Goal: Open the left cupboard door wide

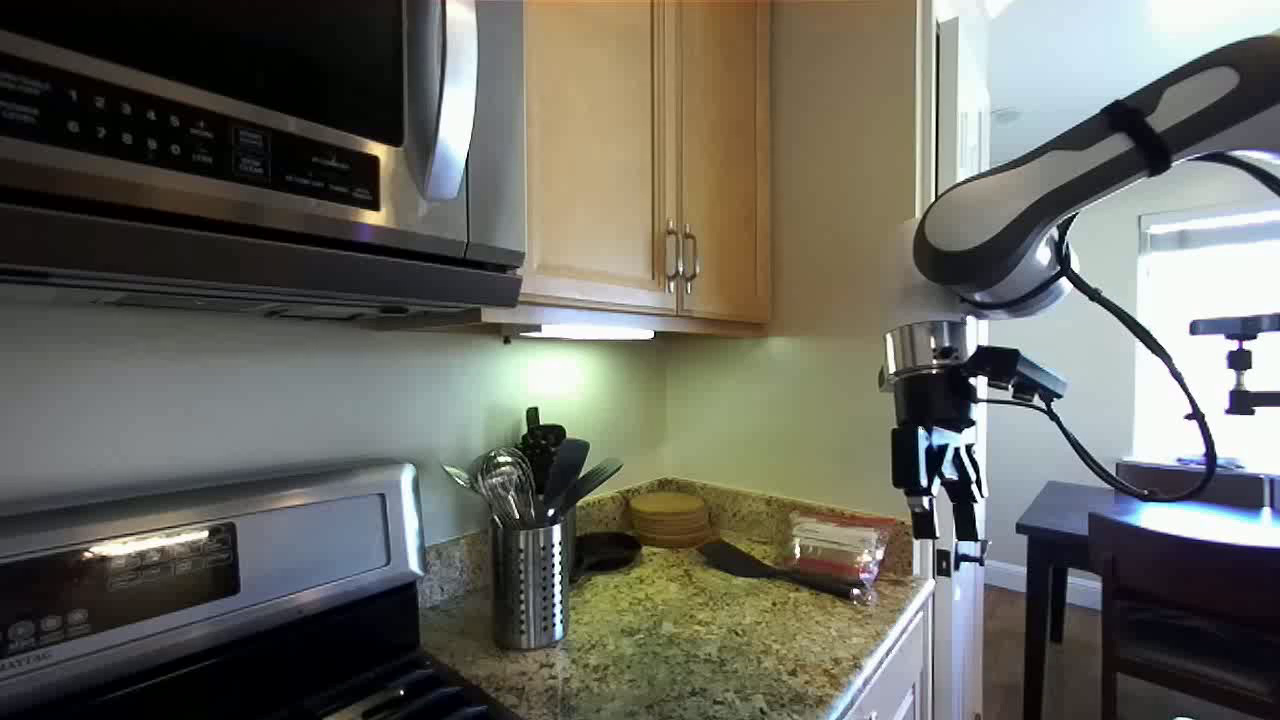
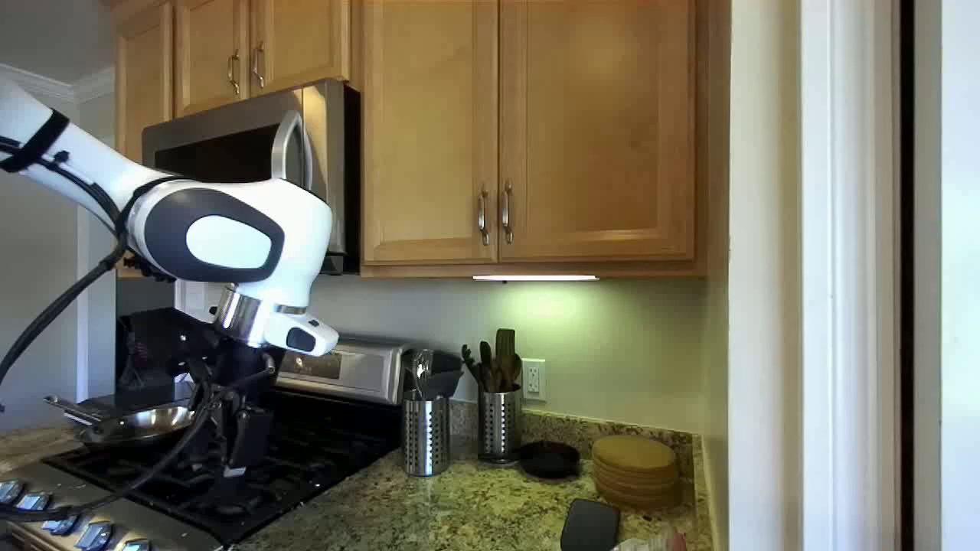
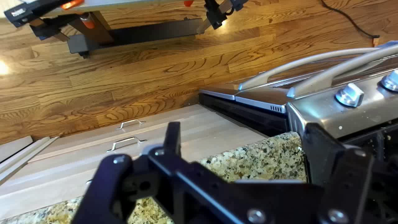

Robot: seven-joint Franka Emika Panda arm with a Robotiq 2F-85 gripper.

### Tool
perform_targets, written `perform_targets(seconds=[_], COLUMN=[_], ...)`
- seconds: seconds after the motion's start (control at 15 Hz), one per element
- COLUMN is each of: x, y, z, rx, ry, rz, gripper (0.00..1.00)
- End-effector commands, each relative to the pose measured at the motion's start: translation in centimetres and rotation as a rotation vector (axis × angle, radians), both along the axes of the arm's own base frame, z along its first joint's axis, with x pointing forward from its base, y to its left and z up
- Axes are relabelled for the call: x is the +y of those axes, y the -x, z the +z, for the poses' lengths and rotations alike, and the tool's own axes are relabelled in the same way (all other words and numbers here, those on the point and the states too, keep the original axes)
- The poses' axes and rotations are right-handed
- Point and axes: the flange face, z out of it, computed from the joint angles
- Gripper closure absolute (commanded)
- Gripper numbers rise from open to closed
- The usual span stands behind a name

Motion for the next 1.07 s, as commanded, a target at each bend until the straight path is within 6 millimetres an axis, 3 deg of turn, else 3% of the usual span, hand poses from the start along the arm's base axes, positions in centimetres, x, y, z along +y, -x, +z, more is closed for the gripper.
perform_targets(seconds=[0.0,0.67,1.0], x=[0.0,0.2,0.6], y=[0.0,-0.3,-4.3], z=[0.0,0.0,2.1], rx=[0.001,-0.007,-0.111], ry=[0.0,0.015,-0.069], rz=[0.0,-0.01,-0.093], gripper=[0.0,0.0,0.0])
